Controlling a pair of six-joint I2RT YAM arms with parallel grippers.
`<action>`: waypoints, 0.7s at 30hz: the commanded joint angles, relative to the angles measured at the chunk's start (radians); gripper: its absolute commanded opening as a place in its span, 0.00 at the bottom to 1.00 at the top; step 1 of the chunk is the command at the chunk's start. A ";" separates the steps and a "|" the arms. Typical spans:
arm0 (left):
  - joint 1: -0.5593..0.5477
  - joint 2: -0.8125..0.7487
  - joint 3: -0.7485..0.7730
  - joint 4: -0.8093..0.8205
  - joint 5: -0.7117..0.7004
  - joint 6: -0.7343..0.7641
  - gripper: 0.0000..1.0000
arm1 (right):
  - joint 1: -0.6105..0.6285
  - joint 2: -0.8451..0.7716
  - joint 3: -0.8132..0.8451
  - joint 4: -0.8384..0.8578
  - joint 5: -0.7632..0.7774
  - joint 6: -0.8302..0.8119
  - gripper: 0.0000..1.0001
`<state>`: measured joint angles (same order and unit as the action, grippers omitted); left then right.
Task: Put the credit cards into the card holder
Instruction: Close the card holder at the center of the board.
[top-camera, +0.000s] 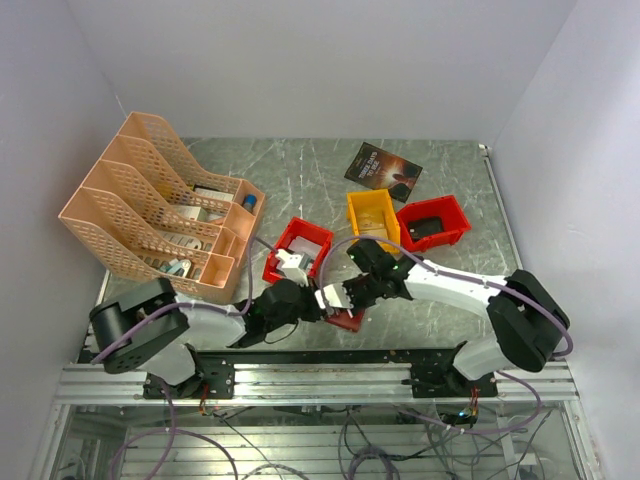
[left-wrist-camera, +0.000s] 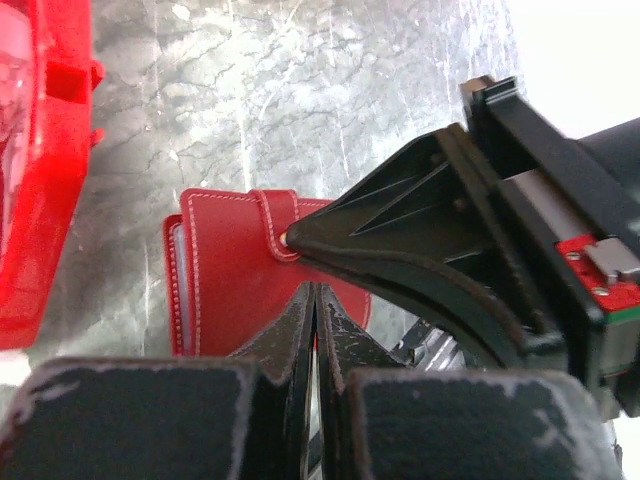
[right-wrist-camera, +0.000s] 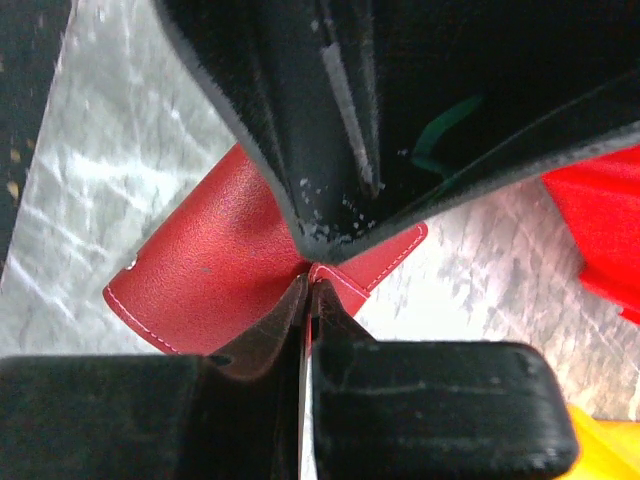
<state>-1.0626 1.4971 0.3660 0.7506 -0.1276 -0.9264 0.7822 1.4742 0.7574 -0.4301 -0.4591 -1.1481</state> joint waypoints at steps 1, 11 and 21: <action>0.004 -0.096 -0.036 -0.122 -0.053 0.024 0.10 | 0.072 0.097 -0.056 -0.003 -0.064 0.161 0.00; 0.003 -0.360 -0.127 -0.349 -0.158 -0.021 0.11 | 0.132 0.130 -0.007 0.158 0.008 0.238 0.00; 0.004 -0.290 -0.115 -0.298 -0.104 -0.037 0.10 | 0.114 0.094 0.074 0.082 -0.013 0.266 0.34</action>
<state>-1.0626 1.1584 0.2432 0.4206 -0.2470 -0.9554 0.9054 1.5646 0.8127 -0.2359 -0.4587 -0.9188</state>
